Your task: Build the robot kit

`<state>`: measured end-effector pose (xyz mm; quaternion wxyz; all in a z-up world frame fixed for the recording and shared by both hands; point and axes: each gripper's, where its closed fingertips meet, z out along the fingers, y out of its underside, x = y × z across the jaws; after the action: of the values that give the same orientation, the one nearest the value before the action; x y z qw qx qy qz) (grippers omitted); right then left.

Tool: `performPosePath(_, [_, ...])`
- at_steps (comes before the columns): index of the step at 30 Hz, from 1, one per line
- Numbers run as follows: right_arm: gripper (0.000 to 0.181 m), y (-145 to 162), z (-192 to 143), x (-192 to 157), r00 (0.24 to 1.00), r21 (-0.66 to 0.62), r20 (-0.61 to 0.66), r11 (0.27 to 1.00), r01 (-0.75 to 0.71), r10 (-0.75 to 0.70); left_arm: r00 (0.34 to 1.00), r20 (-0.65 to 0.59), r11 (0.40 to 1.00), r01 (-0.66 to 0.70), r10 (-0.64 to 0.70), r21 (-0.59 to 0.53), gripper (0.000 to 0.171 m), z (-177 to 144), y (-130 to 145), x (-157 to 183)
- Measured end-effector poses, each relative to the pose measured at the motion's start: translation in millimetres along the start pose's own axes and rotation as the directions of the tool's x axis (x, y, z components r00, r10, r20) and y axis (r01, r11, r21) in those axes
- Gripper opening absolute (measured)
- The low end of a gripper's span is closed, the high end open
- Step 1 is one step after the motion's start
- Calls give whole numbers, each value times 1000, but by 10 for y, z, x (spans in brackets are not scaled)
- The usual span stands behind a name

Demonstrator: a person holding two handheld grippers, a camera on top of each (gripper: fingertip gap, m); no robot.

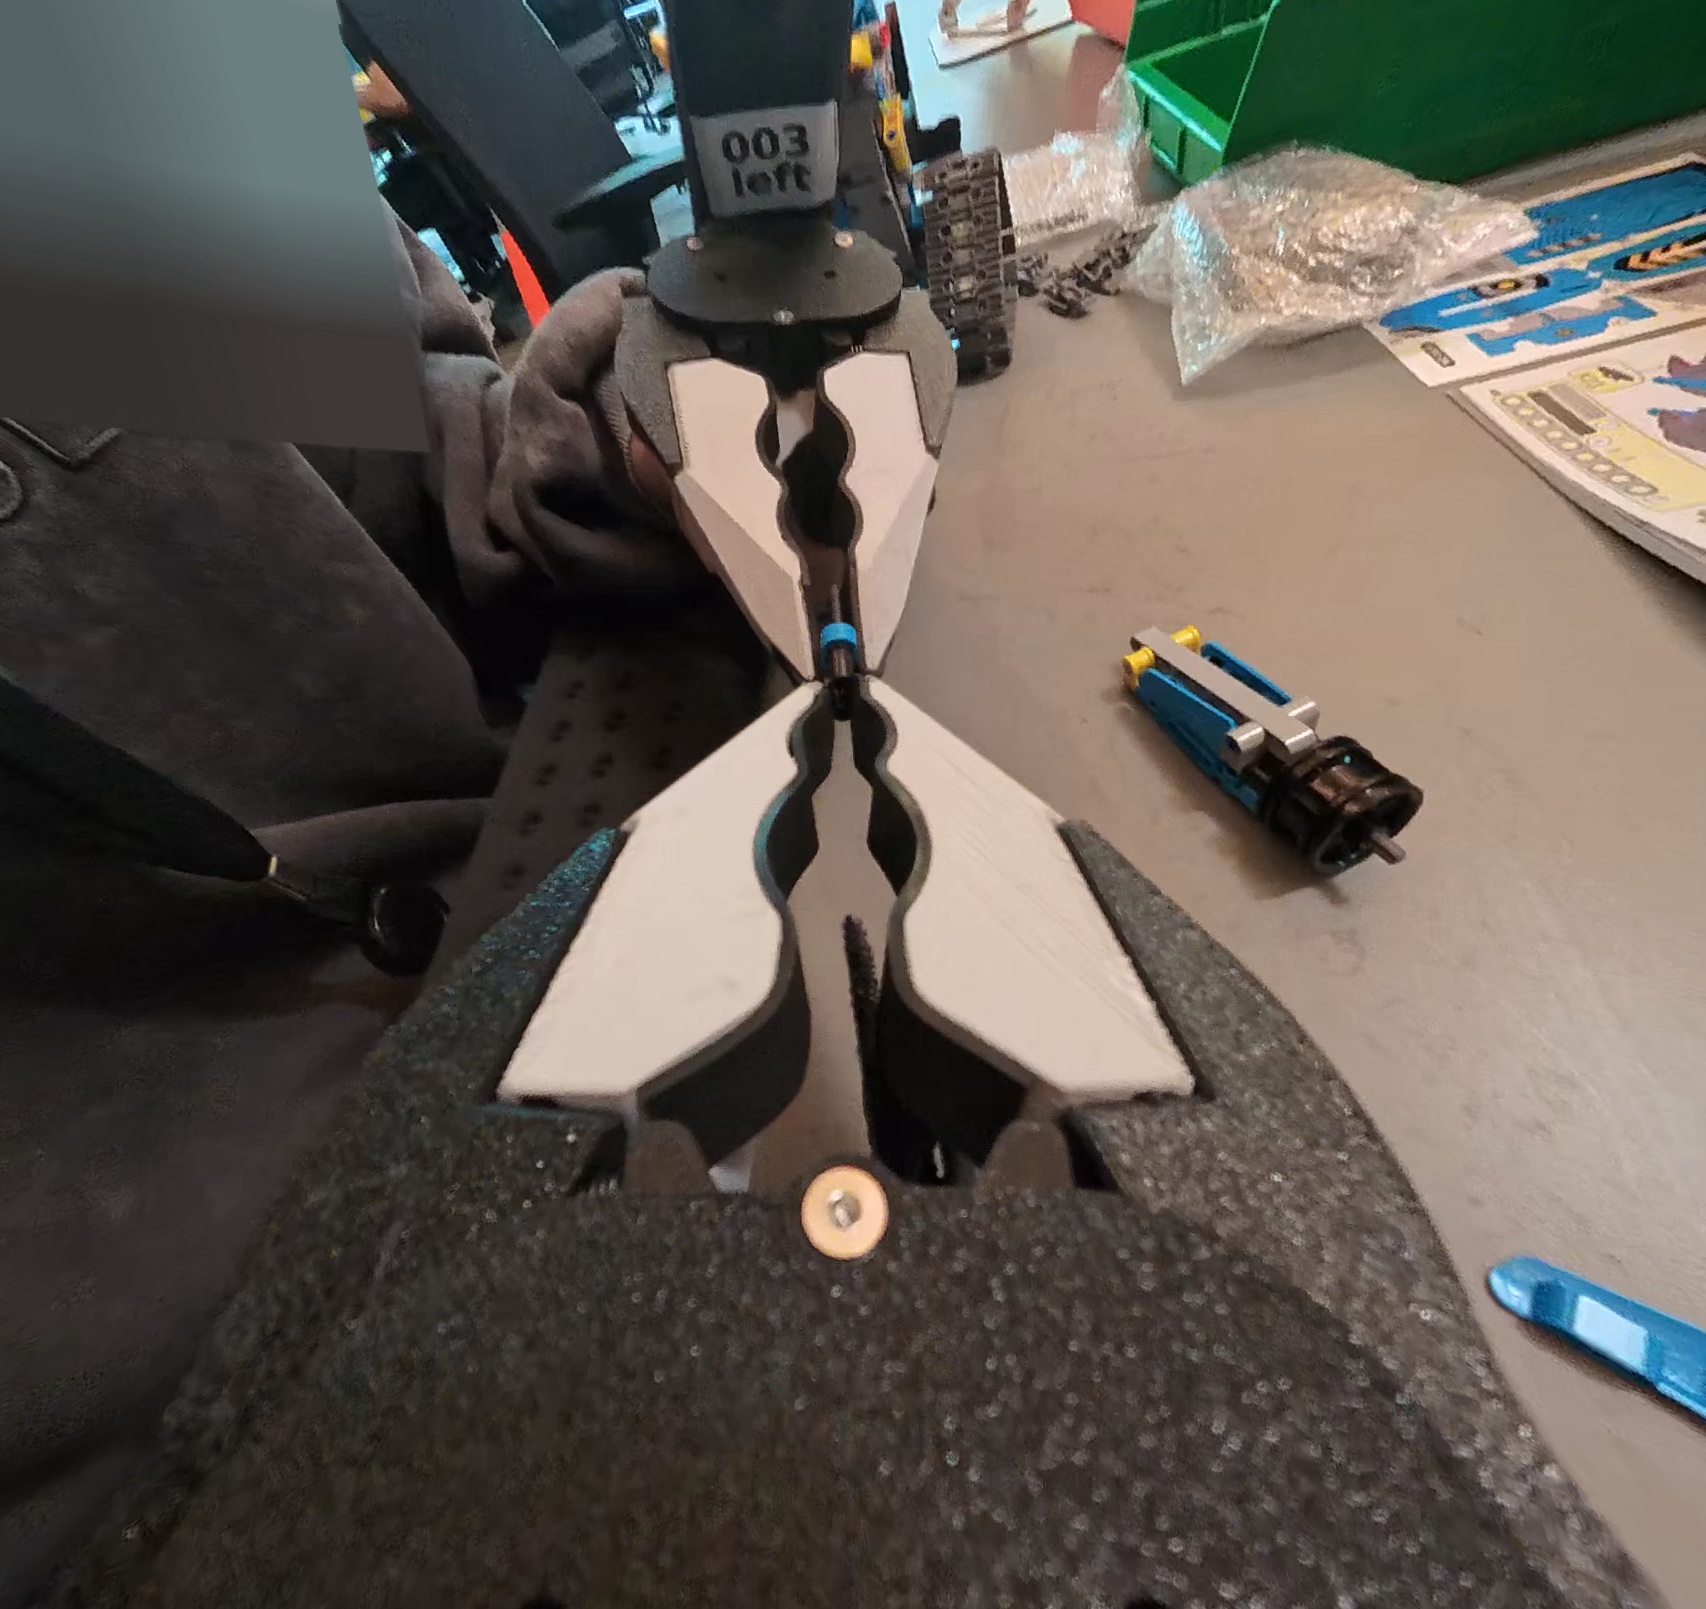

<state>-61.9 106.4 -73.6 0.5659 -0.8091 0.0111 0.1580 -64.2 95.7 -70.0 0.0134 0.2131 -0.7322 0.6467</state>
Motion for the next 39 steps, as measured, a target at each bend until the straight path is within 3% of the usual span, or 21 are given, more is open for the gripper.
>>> performPosePath(13, [6, -113, -90, 46, 1000, 62, 1, 998, -28, 28, 996, -40, 996, 76, -74, 53, 6, -75, -94, -11])
performPosePath(17, [16, -77, -47, 7, 999, 39, 31, 998, -43, 42, 997, -49, 997, 67, -64, 48, 6, -60, -90, 21])
performPosePath(21, [4, -60, -25, -29, 998, 27, 45, 999, -34, 33, 997, -48, 997, 66, -64, 43, 6, -50, -81, 25])
performPosePath(39, [4, -81, -48, -37, 999, 35, 37, 999, -11, 10, 997, -49, 998, 59, -58, 11, 7, -23, -27, 38])
